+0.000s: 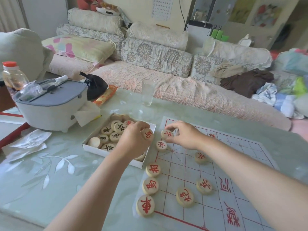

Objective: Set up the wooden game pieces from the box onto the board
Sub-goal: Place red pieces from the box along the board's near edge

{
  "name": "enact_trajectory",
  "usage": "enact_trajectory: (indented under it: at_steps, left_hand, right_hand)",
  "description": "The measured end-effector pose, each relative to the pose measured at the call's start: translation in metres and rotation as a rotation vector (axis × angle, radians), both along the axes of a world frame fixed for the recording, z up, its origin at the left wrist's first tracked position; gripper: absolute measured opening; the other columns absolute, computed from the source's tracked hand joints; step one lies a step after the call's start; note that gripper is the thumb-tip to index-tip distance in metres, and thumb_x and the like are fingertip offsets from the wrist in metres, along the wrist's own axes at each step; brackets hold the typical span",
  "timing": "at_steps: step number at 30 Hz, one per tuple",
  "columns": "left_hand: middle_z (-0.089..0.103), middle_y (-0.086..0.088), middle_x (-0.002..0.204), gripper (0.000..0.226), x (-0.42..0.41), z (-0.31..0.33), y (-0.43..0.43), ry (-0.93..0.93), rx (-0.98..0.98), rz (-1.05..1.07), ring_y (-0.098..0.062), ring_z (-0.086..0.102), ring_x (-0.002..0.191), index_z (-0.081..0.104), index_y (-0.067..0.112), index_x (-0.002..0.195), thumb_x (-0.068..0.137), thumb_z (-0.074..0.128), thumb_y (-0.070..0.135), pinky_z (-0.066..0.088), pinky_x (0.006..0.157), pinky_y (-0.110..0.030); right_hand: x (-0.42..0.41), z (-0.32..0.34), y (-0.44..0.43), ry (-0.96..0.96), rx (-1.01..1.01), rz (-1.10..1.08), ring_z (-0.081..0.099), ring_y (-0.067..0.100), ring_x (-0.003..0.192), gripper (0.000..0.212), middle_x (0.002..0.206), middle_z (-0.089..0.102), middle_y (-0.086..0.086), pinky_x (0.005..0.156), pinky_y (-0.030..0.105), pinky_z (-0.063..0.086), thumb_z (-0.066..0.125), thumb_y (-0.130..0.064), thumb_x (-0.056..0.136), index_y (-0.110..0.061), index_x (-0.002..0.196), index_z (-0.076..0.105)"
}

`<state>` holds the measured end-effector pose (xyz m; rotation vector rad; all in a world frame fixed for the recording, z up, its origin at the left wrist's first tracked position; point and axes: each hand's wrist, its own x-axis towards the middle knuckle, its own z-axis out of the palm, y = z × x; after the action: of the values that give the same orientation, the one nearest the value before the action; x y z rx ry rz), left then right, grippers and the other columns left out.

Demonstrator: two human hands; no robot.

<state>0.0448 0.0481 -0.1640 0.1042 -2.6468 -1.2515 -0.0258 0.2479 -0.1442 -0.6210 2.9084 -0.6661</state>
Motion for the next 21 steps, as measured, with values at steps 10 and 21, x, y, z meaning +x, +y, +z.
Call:
enact_trajectory:
  at_steps: [10,21]
  left_hand:
    - [0.063,0.007,0.104,0.047,-0.003,-0.005,0.004,-0.036,0.050,-0.029,-0.016,0.065,0.091,0.060,0.033,0.115,0.077,0.065,0.007,0.055,0.083,-0.035]
    - [0.062,0.010,0.111,0.051,0.008,-0.009,-0.006,-0.050,0.026,-0.089,-0.012,0.060,0.093,0.058,0.031,0.118,0.073,0.077,0.019,0.046,0.073,-0.022]
  right_hand:
    - [0.030,-0.023,-0.009,-0.038,0.162,0.238,0.042,-0.015,0.075,0.048,0.116,0.050,-0.020,0.076,0.016,0.033,0.073,-0.021,0.084,-0.032,0.129,0.062]
    - [0.037,-0.025,-0.018,-0.053,0.072,0.197,0.050,-0.010,0.080,0.042,0.107,0.056,-0.021,0.074,0.009,0.036,0.065,-0.016,0.084,-0.037,0.120,0.065]
